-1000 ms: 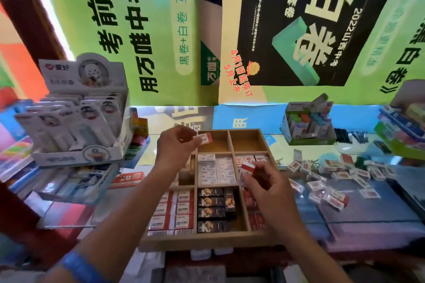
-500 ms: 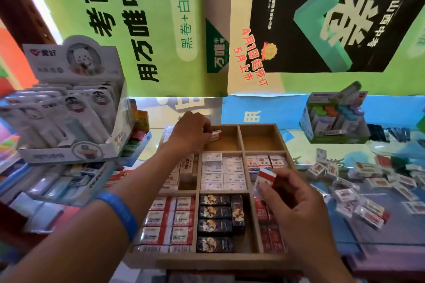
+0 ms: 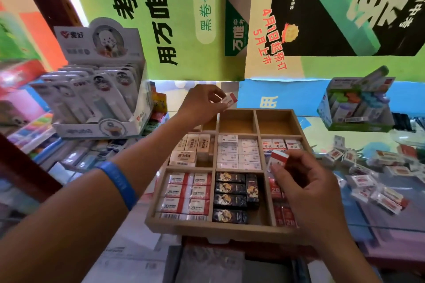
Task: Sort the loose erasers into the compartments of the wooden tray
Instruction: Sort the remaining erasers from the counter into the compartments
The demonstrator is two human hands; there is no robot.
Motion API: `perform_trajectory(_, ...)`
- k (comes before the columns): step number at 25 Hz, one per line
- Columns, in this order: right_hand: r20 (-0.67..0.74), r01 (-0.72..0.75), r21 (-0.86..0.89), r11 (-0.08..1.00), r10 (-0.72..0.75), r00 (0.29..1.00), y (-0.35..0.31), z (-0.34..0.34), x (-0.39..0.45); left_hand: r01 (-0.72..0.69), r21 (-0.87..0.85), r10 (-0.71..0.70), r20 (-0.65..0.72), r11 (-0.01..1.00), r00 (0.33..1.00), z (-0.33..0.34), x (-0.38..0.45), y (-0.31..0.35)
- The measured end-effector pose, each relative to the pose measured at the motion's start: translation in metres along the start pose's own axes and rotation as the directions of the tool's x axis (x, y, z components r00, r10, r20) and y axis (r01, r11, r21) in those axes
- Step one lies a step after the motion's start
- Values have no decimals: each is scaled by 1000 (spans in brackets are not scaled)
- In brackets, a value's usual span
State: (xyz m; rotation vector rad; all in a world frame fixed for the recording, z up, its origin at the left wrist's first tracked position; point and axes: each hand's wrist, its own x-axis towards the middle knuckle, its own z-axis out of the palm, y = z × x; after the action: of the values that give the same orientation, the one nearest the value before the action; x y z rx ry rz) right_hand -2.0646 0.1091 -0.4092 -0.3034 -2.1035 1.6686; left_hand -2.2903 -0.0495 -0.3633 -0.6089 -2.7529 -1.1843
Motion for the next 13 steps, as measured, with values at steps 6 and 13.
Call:
perform_trajectory(6, 20, 52, -55, 997, -51, 999, -4, 2, -3, 109, -218, -93, 83, 970, 992, -60, -83, -6)
perform_trajectory(13, 17, 82, -73, 994, -81, 997, -6, 2, -6, 75, 71, -85, 159, 995, 984, -83, -170, -21)
